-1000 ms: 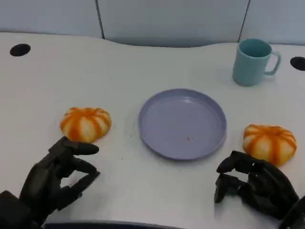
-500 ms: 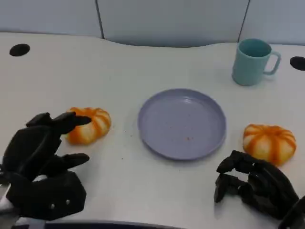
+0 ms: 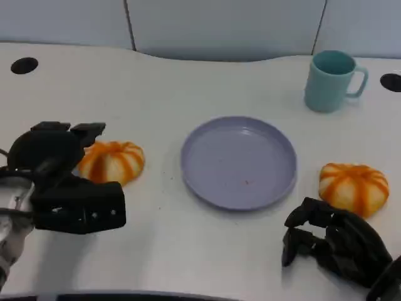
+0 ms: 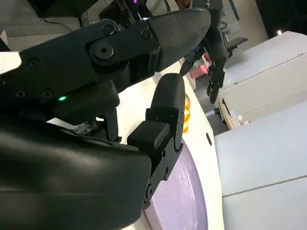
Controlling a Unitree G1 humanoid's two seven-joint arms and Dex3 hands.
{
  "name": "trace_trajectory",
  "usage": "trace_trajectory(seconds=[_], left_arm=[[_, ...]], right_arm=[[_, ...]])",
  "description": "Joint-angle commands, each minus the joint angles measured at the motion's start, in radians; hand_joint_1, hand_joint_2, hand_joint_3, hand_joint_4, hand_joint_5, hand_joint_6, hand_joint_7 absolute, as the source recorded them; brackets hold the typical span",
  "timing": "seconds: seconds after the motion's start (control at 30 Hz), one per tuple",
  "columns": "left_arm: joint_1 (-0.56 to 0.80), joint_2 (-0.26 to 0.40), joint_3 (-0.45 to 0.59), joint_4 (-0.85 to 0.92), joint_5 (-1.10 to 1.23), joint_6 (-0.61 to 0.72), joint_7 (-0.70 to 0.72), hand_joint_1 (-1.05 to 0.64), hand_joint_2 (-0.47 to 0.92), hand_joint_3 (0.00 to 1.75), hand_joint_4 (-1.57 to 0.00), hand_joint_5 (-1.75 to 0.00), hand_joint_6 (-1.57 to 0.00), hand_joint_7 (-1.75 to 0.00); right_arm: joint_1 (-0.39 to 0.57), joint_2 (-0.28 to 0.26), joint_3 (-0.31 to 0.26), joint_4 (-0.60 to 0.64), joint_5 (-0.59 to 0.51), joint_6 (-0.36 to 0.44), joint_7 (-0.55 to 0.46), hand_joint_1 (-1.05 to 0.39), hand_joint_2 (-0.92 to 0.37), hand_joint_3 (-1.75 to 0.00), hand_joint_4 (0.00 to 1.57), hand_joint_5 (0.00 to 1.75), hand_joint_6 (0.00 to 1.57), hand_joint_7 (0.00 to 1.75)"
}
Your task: Grasp the bread from the table and place it into the plate.
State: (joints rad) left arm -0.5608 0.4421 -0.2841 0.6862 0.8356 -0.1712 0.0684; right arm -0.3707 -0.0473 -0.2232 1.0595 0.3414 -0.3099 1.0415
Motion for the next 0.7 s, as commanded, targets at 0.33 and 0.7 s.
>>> trace_trajectory(seconds=[0.33,0.7], left_arm=[[-0.281,-0.067,-0.157,0.380,-0.028,0.036,-0.074,-0.84,0.92,0.02,-0.02,-0.02,-0.08,0.00],[-0.381,-0.154,-0.181,0.547,-0.104,0.083,-0.197,-0.87,0.91,0.01,0.00,0.00,-0.10,-0.01]], right_arm=[[0.048,0.002,-0.005,0.015,0.002,0.042,-0.013,-0.52,-0.92,-0.02,0.64,1.43,0.72,0.96],[0.065,0.000,0.005,0.002,0.000,0.033,-0.007,-0.51,-0.92,-0.05,0.61,1.45,0.70,0.96]])
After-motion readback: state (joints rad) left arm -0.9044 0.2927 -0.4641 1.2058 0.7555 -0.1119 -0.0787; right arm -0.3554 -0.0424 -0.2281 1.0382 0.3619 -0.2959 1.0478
